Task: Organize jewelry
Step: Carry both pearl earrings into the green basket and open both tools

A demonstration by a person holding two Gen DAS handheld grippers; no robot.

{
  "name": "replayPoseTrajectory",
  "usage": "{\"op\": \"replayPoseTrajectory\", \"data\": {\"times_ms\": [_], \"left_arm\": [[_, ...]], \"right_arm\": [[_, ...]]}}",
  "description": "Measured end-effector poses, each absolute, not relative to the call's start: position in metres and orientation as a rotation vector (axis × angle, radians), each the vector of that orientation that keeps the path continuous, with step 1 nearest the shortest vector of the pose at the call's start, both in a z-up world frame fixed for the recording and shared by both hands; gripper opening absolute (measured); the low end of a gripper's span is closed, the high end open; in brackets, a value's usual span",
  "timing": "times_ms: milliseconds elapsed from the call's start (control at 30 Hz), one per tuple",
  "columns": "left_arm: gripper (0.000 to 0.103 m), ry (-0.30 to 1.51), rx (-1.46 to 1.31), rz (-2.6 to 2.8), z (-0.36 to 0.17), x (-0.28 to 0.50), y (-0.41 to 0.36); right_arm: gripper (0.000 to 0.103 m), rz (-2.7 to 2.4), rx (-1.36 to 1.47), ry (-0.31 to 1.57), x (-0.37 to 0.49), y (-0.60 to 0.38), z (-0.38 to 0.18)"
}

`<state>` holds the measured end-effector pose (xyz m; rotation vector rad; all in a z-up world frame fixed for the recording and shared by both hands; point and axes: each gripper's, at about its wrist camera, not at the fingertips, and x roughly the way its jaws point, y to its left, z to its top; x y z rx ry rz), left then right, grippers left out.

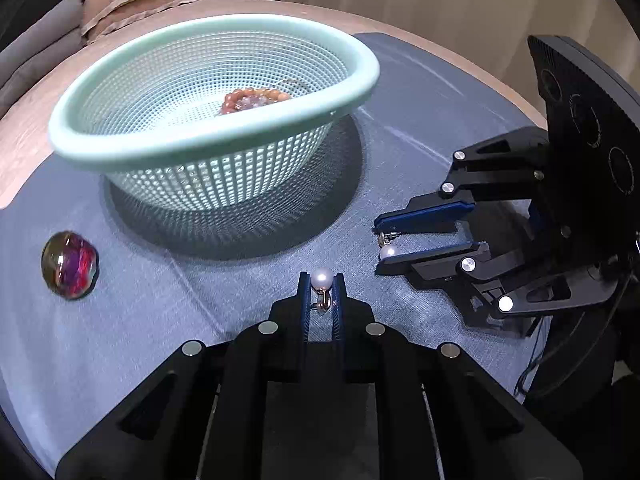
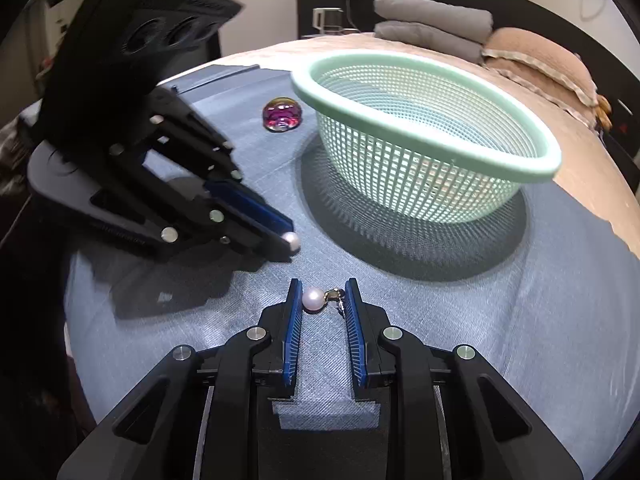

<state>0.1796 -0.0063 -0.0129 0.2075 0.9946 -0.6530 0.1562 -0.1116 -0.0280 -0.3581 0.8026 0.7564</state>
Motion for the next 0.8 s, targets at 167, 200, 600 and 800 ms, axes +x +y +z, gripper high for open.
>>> {"op": "replayPoseTrajectory", "data": {"times_ms": [167, 200, 600, 800], "left_arm": [[0.011, 0.964, 0.154, -0.505, -0.013, 0.156, -0.005], [0.011, 0.96, 0.138, -0.478, -0.013, 0.152, -0.005], [0.011, 0.849, -0.002, -0.229, -0.012, 0.097, 0.007], [0.011, 0.837, -0.049, -0.151, -0.011, 0.088, 0.011]], "right_arm": [[0.02, 0.62, -0.287, 0.818, 0.152, -0.107, -0.029], [0.02, 0.589, -0.272, 0.816, 0.15, -0.105, -0.03], [0.02, 0.312, -0.177, 0.758, 0.126, -0.096, -0.038], [0.02, 0.291, -0.117, 0.755, 0.122, -0.104, -0.028]]}}
